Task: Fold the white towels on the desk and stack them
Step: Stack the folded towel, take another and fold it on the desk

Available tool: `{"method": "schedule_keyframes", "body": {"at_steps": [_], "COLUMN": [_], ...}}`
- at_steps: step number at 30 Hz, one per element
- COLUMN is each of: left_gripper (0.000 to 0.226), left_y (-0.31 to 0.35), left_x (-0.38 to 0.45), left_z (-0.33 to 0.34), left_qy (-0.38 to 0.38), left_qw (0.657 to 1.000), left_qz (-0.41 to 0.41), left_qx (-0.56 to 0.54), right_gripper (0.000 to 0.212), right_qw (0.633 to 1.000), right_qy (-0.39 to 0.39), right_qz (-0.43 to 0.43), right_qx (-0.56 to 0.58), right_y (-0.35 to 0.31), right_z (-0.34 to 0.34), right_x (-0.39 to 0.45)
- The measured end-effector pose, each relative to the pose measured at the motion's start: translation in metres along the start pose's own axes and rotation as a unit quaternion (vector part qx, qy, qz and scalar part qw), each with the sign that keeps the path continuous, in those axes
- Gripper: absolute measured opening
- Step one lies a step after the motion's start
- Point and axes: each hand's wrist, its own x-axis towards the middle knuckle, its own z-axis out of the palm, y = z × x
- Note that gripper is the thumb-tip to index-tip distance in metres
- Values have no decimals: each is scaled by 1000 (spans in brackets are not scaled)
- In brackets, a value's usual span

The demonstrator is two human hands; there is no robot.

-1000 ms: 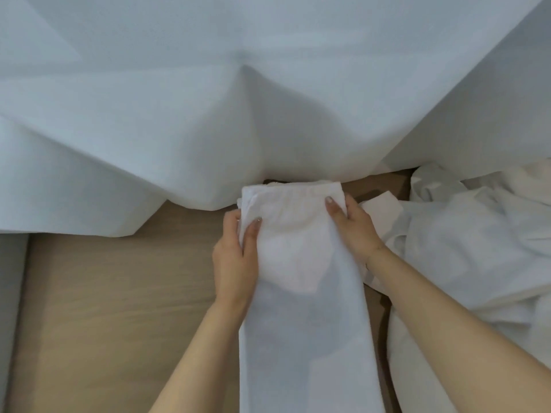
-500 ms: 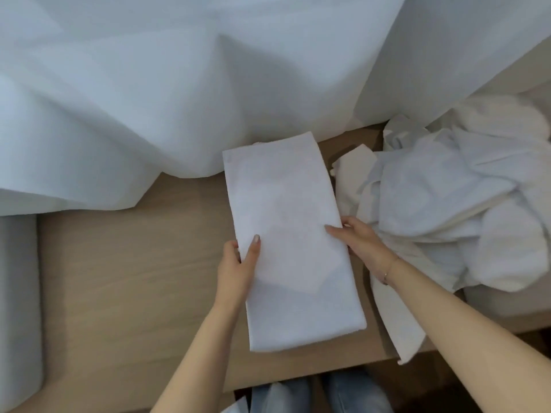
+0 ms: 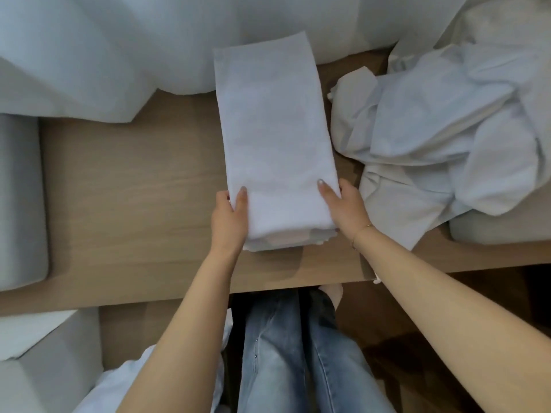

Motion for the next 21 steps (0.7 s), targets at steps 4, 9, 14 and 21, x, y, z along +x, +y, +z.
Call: {"method": "schedule_keyframes", "body": {"at_steps": [4, 9, 14, 21], "left_gripper": [28, 30, 30, 33], "left_y": [-19, -33, -32, -27], "left_x": [-22, -27, -18, -6], "left_z": [0, 5, 3, -6], "left_qy": [19, 53, 90, 27], "left_qw": [1000, 996, 984, 996], "left_qz": [-2, 58, 109, 30], "left_qx": [-12, 33, 105, 84], "right_gripper": [30, 25, 29, 29], "right_qw": [1000, 997, 975, 984], "right_qy": [8, -1, 60, 95], "right_qz": [-7, -31, -112, -49], "right_qx": [-29, -68, -183, -141], "right_y": [15, 34, 38, 35], "right_z": [-1, -1, 10, 11], "right_x": [-12, -20, -24, -20]}}
